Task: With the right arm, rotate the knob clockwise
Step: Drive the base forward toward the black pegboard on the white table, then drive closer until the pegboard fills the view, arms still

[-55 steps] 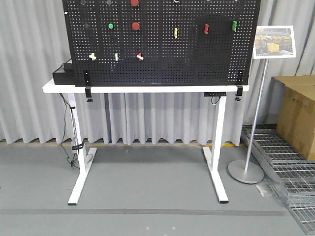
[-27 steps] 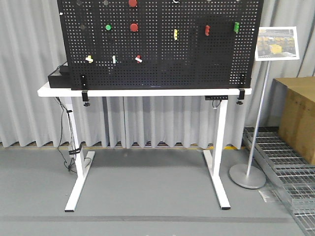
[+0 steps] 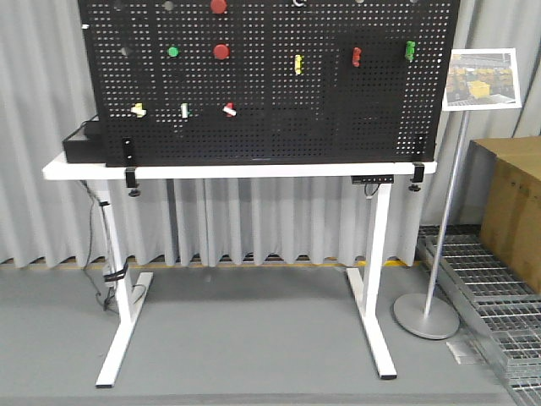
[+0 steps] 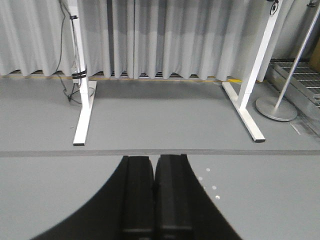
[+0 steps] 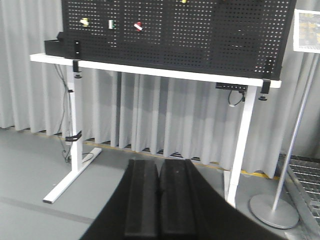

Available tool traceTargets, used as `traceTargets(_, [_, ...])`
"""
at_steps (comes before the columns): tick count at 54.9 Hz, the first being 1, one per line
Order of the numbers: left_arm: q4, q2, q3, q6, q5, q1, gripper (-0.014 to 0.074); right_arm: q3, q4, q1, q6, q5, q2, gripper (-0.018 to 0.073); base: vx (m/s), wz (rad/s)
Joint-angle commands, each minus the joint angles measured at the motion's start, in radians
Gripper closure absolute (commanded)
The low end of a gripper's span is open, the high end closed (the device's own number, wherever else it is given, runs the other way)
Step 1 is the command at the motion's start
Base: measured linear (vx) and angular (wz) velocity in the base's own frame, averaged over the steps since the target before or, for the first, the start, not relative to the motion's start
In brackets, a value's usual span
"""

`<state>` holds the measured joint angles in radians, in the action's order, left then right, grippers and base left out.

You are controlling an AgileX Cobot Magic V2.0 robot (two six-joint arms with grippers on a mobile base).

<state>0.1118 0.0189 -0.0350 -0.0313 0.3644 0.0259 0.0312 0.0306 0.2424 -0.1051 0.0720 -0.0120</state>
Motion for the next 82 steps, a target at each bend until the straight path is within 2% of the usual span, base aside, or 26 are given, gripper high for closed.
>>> traceTargets(1, [0.007, 0.01, -0.01, 0.005, -0.087, -0.002, 0.0603, 0.006, -0.008, -0.005, -0.007, -0.083, -0.012, 0.0568, 0.22, -0.12])
traceTargets(82, [0.007, 0.01, -0.01, 0.005, -0.087, -0.002, 0.0603, 0.006, -0.008, -0.005, -0.007, -0.083, -0.012, 0.0568, 0.39, 0.04])
